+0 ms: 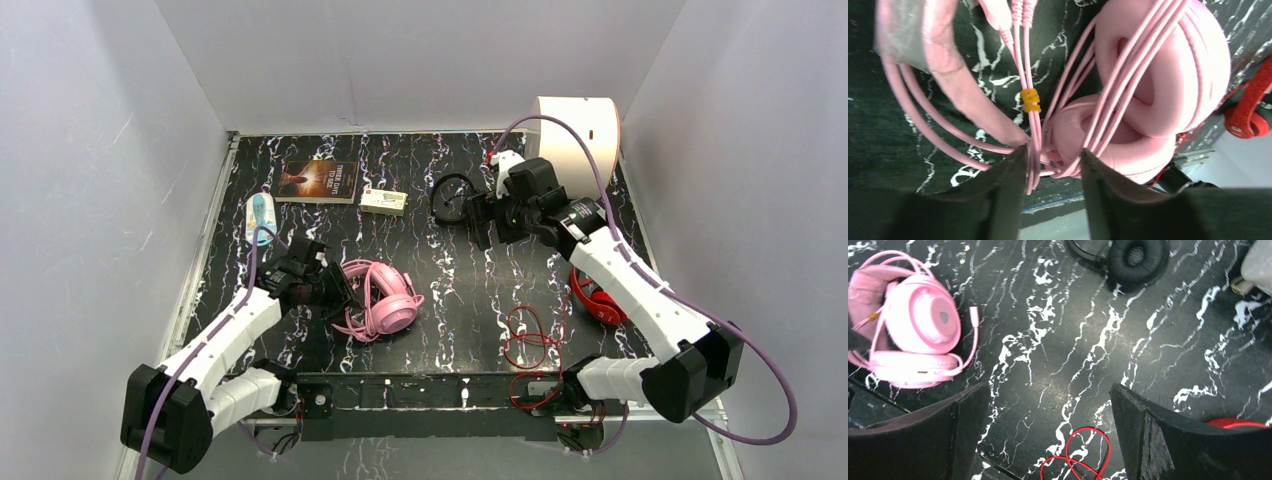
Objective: Wrap the headphones
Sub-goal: Place the headphones at the center of the board, then pick up the headphones from the center of the board.
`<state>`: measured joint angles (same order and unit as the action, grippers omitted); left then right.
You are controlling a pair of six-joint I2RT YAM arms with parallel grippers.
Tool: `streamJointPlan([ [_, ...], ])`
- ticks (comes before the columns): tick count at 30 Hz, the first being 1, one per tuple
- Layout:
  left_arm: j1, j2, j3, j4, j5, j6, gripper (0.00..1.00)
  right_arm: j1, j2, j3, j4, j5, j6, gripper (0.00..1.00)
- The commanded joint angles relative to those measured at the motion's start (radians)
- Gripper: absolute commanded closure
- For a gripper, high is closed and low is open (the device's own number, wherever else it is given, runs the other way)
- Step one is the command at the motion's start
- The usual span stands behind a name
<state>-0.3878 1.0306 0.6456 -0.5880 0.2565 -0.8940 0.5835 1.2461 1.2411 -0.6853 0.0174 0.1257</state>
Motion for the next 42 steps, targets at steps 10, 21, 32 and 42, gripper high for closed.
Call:
streamJointPlan([
  [10,-0.003,-0.093,0.128,-0.133,-0.207,0.056,0.17,-0.559,0.047,-0.215,0.096,0.008,0.235,0.02],
  [21,-0.003,-0.109,0.356,-0.146,-0.171,0.287,0.02,-0.671,0.266,-0.330,0.217,0.101,0.229,0.16],
  [32,-0.002,-0.144,0.470,-0.177,0.016,0.270,0.02,-0.648,0.099,-0.476,0.293,0.069,0.274,0.85],
  [42,-0.003,-0.113,0.472,0.160,0.334,-0.077,0.02,-0.377,-0.360,-0.316,0.219,-0.454,0.157,1.00],
])
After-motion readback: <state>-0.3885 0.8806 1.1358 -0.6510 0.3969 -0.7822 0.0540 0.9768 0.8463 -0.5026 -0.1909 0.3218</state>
